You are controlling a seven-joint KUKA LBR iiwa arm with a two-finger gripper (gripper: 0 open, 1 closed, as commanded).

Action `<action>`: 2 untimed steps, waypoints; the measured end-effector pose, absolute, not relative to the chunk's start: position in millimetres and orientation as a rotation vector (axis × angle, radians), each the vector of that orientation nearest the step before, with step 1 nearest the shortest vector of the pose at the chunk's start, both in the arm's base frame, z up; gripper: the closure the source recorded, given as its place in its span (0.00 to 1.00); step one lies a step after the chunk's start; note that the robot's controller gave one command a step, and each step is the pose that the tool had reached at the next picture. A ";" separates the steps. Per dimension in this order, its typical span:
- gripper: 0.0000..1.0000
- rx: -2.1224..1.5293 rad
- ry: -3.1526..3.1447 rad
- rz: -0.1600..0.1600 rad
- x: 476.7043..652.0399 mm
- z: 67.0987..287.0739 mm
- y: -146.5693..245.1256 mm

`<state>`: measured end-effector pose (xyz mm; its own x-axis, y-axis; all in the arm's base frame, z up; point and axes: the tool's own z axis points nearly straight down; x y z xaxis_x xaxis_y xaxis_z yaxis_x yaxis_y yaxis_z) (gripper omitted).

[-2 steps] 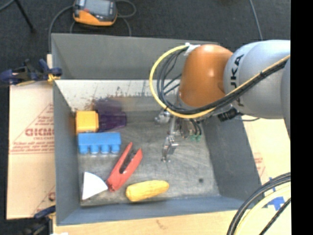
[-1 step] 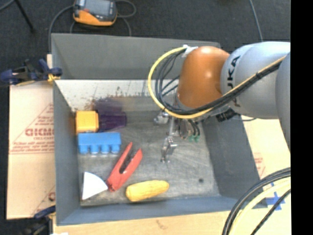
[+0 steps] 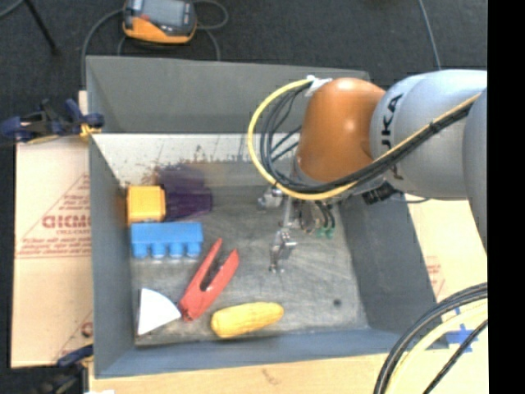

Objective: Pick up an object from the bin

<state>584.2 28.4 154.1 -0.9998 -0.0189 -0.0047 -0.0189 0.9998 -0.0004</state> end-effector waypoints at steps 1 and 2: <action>0.00 -0.113 3.148 0.002 569.8 118.3 25.2; 0.00 -0.268 3.122 -0.003 577.0 125.1 73.7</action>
Offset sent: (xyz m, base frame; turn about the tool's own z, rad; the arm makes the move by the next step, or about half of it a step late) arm -0.0070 0.1456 -0.0713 -0.4032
